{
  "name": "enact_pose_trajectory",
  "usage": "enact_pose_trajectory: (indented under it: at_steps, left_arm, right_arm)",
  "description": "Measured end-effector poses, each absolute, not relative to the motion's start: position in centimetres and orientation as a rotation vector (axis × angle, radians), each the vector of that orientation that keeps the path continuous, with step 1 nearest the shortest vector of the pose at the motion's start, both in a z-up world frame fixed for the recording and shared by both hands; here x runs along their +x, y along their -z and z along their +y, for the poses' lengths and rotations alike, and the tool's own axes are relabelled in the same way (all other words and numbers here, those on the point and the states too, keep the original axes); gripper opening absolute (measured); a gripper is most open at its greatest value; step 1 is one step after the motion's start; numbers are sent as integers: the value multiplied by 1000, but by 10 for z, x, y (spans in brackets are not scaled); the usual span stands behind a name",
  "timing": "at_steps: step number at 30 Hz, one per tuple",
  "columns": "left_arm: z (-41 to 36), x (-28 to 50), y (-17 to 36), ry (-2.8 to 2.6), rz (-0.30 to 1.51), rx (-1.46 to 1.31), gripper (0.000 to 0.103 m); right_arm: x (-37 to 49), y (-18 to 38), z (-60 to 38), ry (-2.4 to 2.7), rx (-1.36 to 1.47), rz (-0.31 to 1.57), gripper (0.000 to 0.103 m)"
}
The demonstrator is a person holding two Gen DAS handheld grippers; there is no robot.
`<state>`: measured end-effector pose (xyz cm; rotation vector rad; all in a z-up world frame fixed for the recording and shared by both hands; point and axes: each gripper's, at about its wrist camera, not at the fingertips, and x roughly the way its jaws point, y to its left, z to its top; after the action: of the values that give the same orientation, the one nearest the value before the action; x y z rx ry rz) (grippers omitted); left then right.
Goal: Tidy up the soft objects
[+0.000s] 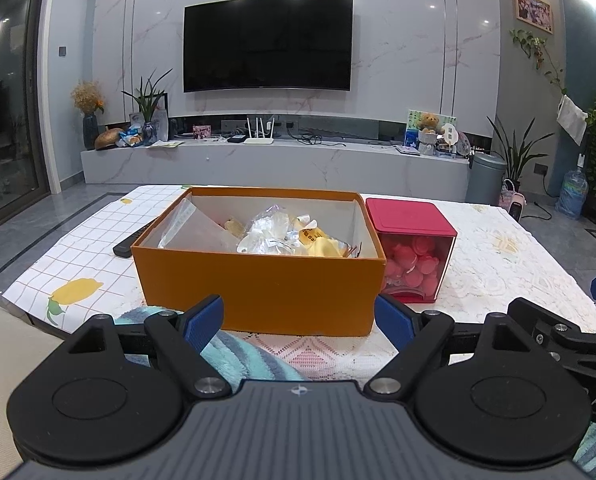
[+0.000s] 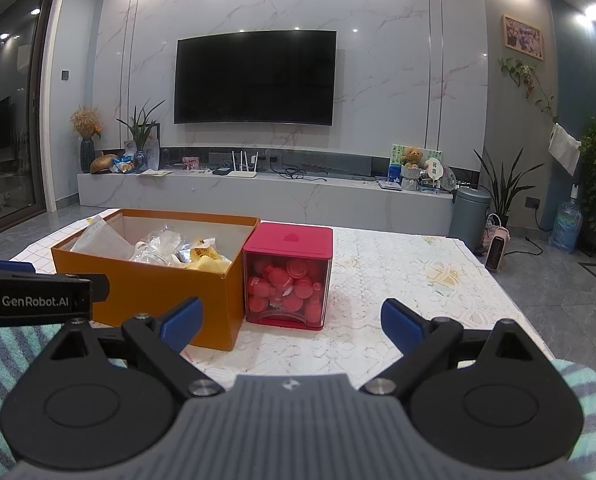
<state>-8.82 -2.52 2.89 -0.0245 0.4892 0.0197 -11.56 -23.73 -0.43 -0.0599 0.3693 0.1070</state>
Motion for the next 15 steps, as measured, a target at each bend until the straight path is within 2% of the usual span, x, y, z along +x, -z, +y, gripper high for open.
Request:
enact_pose_trajectory:
  at_steps: [15]
  left_arm:
    - [-25,-88,-28,-23,505,-27,100]
  right_arm:
    - [-116,5,-237,-118,-63,382,94]
